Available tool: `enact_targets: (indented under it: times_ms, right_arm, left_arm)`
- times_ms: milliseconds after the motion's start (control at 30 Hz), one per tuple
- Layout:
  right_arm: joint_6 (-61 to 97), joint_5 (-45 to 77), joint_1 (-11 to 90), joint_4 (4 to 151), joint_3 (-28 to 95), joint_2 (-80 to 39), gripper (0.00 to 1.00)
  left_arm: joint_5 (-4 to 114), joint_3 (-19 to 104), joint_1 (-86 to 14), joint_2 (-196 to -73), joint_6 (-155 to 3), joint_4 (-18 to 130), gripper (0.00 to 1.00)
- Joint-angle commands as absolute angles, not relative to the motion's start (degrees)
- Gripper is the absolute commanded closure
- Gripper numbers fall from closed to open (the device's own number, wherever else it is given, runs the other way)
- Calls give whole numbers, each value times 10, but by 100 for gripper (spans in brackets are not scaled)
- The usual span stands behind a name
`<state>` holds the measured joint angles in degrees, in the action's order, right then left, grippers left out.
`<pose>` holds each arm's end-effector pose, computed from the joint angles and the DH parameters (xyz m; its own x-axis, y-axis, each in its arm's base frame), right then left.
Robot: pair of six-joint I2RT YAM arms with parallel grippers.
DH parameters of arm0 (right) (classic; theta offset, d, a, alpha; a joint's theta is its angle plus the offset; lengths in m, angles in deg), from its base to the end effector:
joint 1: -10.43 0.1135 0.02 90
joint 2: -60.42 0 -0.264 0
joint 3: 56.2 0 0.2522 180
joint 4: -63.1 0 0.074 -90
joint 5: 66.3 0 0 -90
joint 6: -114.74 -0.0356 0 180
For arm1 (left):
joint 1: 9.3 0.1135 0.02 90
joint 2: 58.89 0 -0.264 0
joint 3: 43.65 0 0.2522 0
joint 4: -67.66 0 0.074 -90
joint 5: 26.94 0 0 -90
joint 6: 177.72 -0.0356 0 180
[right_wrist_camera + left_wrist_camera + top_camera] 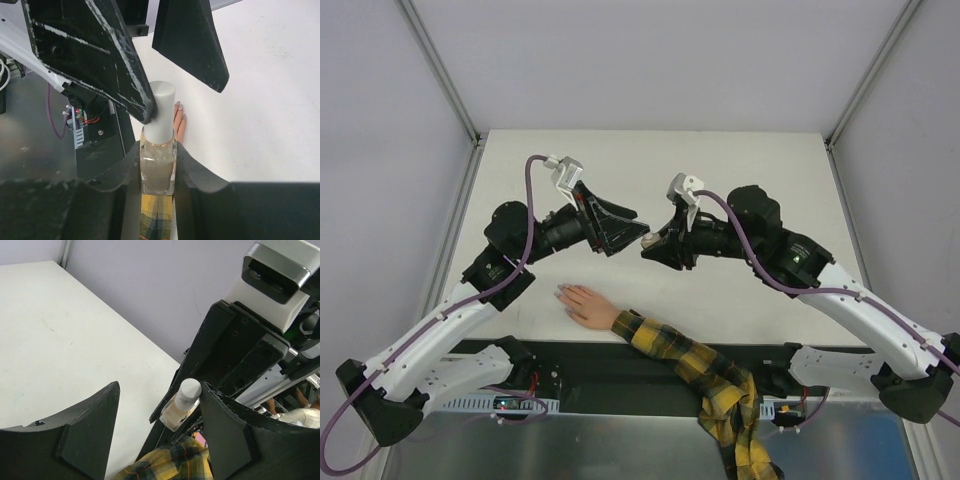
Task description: Paint the nails
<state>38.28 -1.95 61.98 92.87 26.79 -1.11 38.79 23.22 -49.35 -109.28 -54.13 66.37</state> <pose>0.1333 0.1927 0.4225 0.1403 -0.1627 -0.9766 -0.9663 0.1924 -0.1708 0.1408 -0.1375 0.4163 -0.3254 -0.3853 -0.8635 0.8525 0.2754 -0.4442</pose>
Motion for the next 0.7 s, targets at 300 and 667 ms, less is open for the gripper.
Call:
enact_targets:
  times_ms: [300, 667]
  right_arm:
    - [408, 91, 670, 899, 329, -33, 100]
    - [354, -170, 612, 848, 289, -7, 100]
  left_arm:
    - [396, 253, -502, -1133, -548, 676, 72]
    - [139, 186, -501, -1150, -477, 963, 100]
